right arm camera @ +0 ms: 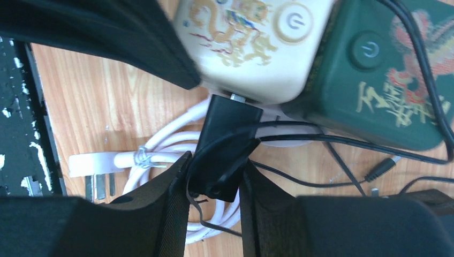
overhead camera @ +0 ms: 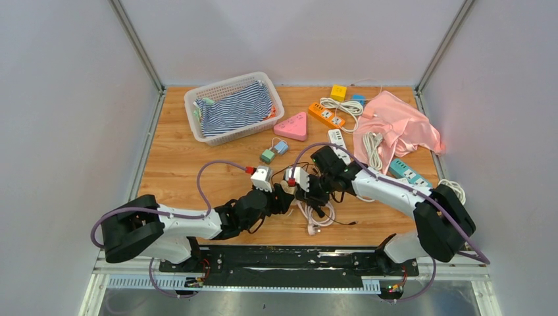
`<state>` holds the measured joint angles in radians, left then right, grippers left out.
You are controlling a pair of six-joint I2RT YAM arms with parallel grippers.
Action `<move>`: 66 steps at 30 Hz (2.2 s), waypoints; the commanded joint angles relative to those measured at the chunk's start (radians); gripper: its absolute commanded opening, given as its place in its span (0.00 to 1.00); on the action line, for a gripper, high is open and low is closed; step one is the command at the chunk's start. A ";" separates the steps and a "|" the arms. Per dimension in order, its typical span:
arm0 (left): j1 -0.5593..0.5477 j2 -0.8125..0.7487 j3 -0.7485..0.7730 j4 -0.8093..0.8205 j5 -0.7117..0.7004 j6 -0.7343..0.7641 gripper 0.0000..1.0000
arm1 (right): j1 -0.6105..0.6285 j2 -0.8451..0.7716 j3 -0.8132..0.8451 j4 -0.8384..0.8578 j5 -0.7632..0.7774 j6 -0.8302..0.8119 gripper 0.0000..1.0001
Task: Pull the plug off the socket
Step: Remove the plug from the socket.
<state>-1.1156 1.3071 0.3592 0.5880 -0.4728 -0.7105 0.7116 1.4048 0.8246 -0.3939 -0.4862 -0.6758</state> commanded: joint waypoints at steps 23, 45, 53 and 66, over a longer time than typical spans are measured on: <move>0.034 0.050 0.018 -0.085 -0.061 0.051 0.00 | 0.015 0.010 0.070 -0.181 -0.145 0.020 0.80; 0.034 0.056 0.021 -0.085 -0.042 0.058 0.00 | -0.133 -0.014 0.084 0.017 -0.199 0.196 0.82; 0.035 0.058 0.023 -0.085 -0.044 0.059 0.00 | -0.044 0.035 0.061 0.086 -0.026 0.243 0.76; 0.035 0.064 0.024 -0.095 -0.095 0.038 0.00 | 0.024 0.048 0.037 0.091 0.065 0.255 0.04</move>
<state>-1.0954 1.3415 0.3885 0.5735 -0.5007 -0.6498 0.7136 1.4712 0.8875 -0.2821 -0.4408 -0.4290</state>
